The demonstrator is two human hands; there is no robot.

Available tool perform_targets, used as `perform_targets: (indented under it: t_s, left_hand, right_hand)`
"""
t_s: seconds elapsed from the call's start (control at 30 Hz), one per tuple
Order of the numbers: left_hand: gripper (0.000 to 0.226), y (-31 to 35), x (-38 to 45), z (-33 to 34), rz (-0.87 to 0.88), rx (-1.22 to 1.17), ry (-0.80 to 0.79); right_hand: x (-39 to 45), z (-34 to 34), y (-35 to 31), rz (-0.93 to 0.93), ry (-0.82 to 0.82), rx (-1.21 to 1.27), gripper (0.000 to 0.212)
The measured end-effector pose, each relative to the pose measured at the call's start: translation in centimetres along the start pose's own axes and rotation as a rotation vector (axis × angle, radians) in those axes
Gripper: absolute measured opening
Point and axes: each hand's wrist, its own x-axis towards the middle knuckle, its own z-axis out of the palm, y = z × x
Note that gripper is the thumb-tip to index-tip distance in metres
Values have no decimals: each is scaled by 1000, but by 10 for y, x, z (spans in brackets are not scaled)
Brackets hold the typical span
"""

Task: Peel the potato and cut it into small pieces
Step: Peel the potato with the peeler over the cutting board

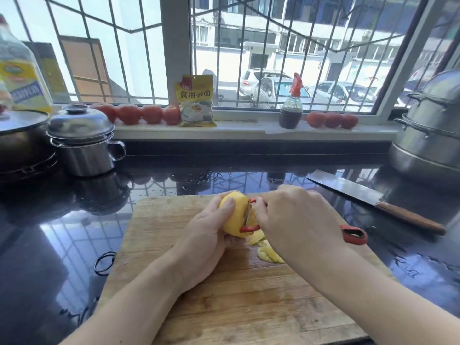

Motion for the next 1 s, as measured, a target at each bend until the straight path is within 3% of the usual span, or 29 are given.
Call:
perform_targets:
  t_s: [0.13, 0.2, 0.4, 0.5, 0.63, 0.8, 1.0]
  left_hand:
    - [49, 1, -1, 5, 16, 13, 71]
    - [52, 3, 0, 6, 15, -12, 104]
    - [62, 11, 0, 3, -126, -130, 52]
    - [60, 16, -4, 1, -200, -172, 1]
    - [44, 21, -8, -5, -209, -237, -110]
    - [57, 21, -9, -7, -224, -366, -252]
    - [71, 19, -8, 7, -259, -350, -137]
  right_hand:
    - [-1, -2, 1, -30, -54, -186, 52]
    - [1, -4, 8, -35, -58, -221, 47]
    - [12, -7, 42, -151, 98, 93, 47]
    - [13, 0, 45, -241, 74, 277, 48]
    - [8, 10, 41, -247, 38, 347, 48]
    - [7, 4, 44, -222, 94, 501, 48]
    - [0, 0, 22, -304, 103, 388, 43]
